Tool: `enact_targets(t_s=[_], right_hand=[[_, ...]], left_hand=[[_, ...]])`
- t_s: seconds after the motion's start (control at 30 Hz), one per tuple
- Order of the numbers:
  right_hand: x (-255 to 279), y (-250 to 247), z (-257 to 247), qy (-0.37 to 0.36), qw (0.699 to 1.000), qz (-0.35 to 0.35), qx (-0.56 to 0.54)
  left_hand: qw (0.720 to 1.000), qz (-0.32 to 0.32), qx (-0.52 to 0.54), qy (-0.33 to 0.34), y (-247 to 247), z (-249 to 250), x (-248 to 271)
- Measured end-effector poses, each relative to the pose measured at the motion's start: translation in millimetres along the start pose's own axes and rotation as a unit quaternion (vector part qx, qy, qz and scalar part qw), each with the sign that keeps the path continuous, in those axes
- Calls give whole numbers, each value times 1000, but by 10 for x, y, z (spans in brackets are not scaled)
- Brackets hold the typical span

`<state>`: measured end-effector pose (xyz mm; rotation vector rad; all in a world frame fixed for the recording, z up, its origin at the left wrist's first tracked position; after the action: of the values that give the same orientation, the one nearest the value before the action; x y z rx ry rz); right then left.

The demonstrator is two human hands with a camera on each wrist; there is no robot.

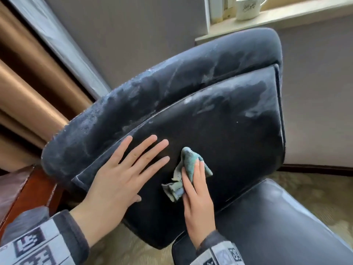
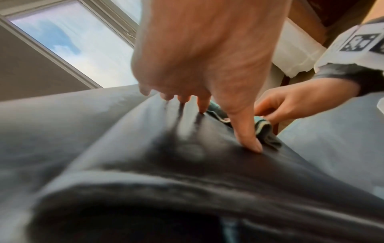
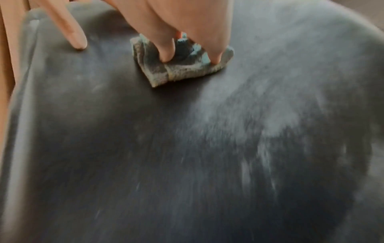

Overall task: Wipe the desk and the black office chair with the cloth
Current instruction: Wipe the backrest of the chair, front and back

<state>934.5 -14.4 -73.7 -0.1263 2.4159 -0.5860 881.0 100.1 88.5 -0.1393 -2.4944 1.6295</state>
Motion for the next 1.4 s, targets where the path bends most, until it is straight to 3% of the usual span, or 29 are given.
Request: enact_targets(t_s=[0.17, 0.27, 0.4, 0.47, 0.53, 0.6, 0.63, 0.7, 0.73, 0.87, 0.93, 1.03, 1.13, 1.27, 1.4], right_hand=[[-1102, -555, -169, 81, 991, 104, -13], [-1494, -501, -369, 91, 989, 93, 77], [-817, -163, -785, -97, 992, 7, 86], [-687, -247, -821, -153, 986, -31, 65], [-934, -491, -713, -107, 993, 8, 37], [-1377, -807, -525, 17, 995, 86, 43], [-1611, -920, -411, 77, 992, 89, 55], [-1890, -950, -254, 150, 984, 30, 94], [-1910, -879, -241, 150, 982, 8, 112], [-1329, -510, -573, 62, 993, 20, 98], [-900, -401, -832, 11, 998, -24, 62], [-698, -455, -1165, 23, 993, -111, -37], [-960, -653, -1394, 39, 991, -110, -70], [-1280, -774, -1812, -19, 985, -170, 5], [-1226, -680, -2120, -104, 946, -287, 106]], left_hand=[[994, 75, -15, -78, -394, -358, 36], [988, 63, -12, -139, -426, -503, 86], [981, 66, 48, -176, -337, -515, 189], [982, 71, 50, -167, -351, -508, 227], [982, 84, 54, -158, -367, -508, 276], [980, 93, 64, -162, -366, -497, 317], [980, 92, 62, -168, -357, -489, 325], [979, 86, 54, -179, -322, -477, 326], [977, 83, 50, -187, -306, -477, 330], [974, 58, 69, -208, -258, -454, 384], [971, 33, 86, -221, -255, -435, 450], [968, 17, 107, -227, -380, -355, 545], [976, -19, 69, -204, -451, -275, 665], [975, -42, 91, -200, -515, -232, 909], [971, -71, 112, -201, -569, -132, 1208]])
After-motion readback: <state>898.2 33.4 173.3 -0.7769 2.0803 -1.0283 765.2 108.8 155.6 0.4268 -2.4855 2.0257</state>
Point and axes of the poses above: each hand's wrist, its own x-axis away from the middle knuckle, its own y-axis out of the palm, z = x × y, the point moved 2 cm from there along -x, towards the middle knuckle, and after that the axes turned 13 degrees about x, right-handed, at the moved point
